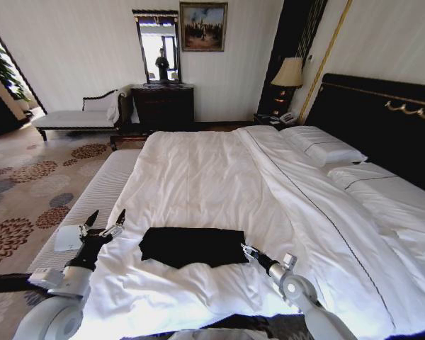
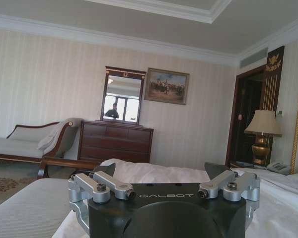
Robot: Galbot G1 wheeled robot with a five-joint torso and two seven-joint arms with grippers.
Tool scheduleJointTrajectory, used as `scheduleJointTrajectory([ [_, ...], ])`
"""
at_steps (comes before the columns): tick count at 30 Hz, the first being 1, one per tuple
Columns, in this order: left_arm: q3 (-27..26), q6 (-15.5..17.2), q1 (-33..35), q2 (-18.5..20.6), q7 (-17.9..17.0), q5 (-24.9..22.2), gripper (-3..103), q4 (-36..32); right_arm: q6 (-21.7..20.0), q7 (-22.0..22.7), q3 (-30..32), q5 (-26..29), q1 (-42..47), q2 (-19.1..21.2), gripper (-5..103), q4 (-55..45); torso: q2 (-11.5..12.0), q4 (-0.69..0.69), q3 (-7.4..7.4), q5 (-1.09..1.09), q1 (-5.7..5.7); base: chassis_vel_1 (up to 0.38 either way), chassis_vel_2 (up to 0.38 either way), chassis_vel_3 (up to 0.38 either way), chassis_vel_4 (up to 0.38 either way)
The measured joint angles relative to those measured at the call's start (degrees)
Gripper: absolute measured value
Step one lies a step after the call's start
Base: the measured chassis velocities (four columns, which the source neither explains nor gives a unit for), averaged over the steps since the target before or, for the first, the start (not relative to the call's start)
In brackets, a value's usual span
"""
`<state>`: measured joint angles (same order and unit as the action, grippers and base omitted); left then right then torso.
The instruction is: Fold the clothes on the bed.
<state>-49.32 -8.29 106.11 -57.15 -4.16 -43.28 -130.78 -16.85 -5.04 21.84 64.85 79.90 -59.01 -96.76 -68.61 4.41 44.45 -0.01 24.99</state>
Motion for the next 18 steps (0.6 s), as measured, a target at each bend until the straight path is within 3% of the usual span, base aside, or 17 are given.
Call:
scheduleJointTrajectory([
  [5, 0.05, 0.00, 0.00, 0.01, 0.00, 0.06, 100, -0.01, -1.62, -4.45, -1.15, 0.39, 0.07, 2.53, 100, 0.67, 0.00, 0.01, 0.00, 0.01, 0.00, 0.000, 0.000, 0.000, 0.000],
  [18, 0.11, 0.00, -0.03, 0.01, -0.01, 0.13, 100, -0.01, -3.65, -5.67, -6.63, 0.59, -6.78, 2.52, 100, 5.63, 0.00, 0.00, 0.00, 0.00, 0.00, 0.000, 0.000, 0.000, 0.000],
])
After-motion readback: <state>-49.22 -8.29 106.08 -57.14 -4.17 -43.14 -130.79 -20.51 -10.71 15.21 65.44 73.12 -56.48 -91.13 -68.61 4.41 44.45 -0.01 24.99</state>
